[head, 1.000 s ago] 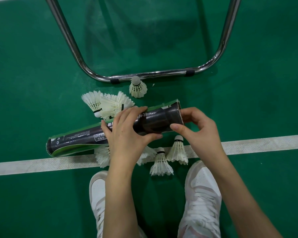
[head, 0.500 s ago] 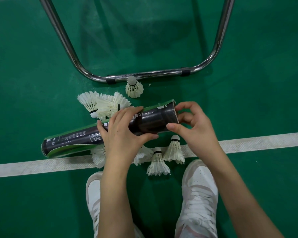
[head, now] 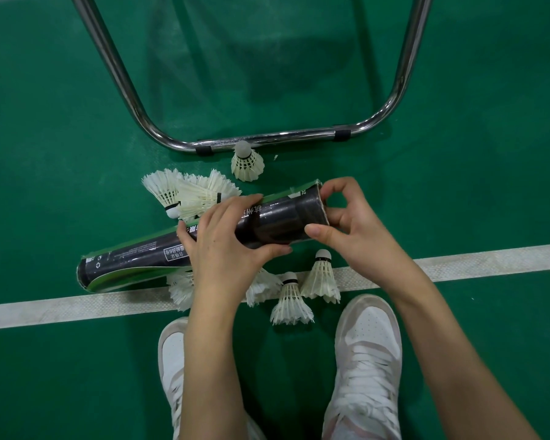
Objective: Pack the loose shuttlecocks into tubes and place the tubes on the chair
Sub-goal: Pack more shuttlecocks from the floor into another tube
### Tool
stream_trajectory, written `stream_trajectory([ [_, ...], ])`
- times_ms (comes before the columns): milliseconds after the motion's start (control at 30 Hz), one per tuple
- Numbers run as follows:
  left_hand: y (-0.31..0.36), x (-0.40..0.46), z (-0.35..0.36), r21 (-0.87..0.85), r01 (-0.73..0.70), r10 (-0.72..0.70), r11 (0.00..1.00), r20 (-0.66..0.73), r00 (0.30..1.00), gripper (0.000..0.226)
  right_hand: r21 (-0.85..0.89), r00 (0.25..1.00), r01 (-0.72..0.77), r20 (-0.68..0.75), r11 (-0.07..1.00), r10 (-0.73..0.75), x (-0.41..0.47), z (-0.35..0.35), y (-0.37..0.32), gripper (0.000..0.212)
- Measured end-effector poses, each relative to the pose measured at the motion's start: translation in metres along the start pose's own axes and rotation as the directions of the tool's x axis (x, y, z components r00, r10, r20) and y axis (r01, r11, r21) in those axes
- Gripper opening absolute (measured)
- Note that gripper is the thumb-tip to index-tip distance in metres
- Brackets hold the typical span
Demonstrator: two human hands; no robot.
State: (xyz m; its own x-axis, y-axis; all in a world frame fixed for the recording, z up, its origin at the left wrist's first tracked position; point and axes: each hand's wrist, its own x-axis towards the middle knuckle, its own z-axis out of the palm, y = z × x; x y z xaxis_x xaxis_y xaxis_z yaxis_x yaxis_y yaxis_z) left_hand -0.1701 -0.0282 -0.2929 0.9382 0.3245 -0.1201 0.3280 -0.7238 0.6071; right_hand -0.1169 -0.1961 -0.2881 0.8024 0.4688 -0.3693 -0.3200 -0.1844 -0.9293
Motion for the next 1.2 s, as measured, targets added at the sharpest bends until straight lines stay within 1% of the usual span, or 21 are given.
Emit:
stream_trajectory([
  [267,0.0,0.0,-0.002,-0.058,0.013,-0.013,0.998,-0.007,1.0,0.071,-0.045,0.992,-0.003,0.124,0.999,0.009,0.005,-0.002,-0.011,0.036],
  [500,0.001,0.0,-0.005,-0.066,0.028,-0.027,0.997,0.011,1.0,0.071,-0.047,0.993,0.026,0.112,0.999,-0.02,0.007,0.001,-0.01,0.038],
  [567,0.001,0.0,-0.005,-0.063,0.032,-0.031,0.997,0.025,0.999,0.071,-0.025,0.995,0.034,0.091,0.999,-0.032,0.005,0.0,-0.005,0.038],
  [633,0.0,0.001,-0.005,-0.061,0.033,-0.031,0.998,0.033,0.999,0.071,0.065,0.997,0.053,0.044,0.997,-0.056,0.0,-0.004,0.001,0.038],
  [733,-0.001,-0.001,-0.003,-0.05,0.022,-0.02,0.999,0.05,0.999,0.072,0.163,0.994,0.091,-0.069,0.982,-0.08,-0.011,-0.011,0.007,0.028],
  [800,-0.002,-0.001,-0.001,-0.033,0.013,-0.011,0.999,0.058,0.998,0.071,0.167,0.985,0.096,-0.156,0.981,-0.07,-0.017,-0.018,0.015,0.024],
  [867,-0.002,-0.001,0.0,-0.022,0.013,-0.012,1.0,0.057,0.998,0.071,0.052,0.976,0.067,-0.213,0.996,-0.054,-0.021,-0.024,0.03,0.024],
  [933,-0.001,0.0,0.0,-0.014,0.018,-0.017,1.0,0.051,0.999,0.071,-0.089,0.976,-0.035,-0.216,0.995,0.015,-0.023,-0.027,0.047,0.028],
  [1000,-0.001,0.002,-0.001,-0.005,0.025,-0.025,1.0,0.046,0.999,0.071,-0.178,0.975,-0.189,-0.148,0.966,0.163,-0.025,-0.024,0.062,0.039],
  [1033,0.0,0.002,-0.001,-0.002,0.028,-0.028,1.0,0.043,0.999,0.071,-0.239,0.97,-0.239,-0.1,0.941,0.221,-0.025,-0.022,0.069,0.048],
  [1100,0.0,0.002,-0.001,0.002,0.032,-0.032,0.999,0.039,0.999,0.071,-0.363,0.968,-0.239,-0.015,0.901,0.251,-0.026,-0.015,0.082,0.062],
  [1133,0.0,0.001,-0.001,0.003,0.031,-0.031,1.0,0.039,0.999,0.071,-0.379,0.972,-0.214,0.012,0.9,0.236,-0.025,-0.011,0.088,0.063],
  [1200,0.0,0.0,-0.001,0.004,0.024,-0.025,1.0,0.042,0.999,0.07,-0.356,0.978,-0.183,0.024,0.916,0.205,-0.024,-0.008,0.094,0.062],
])
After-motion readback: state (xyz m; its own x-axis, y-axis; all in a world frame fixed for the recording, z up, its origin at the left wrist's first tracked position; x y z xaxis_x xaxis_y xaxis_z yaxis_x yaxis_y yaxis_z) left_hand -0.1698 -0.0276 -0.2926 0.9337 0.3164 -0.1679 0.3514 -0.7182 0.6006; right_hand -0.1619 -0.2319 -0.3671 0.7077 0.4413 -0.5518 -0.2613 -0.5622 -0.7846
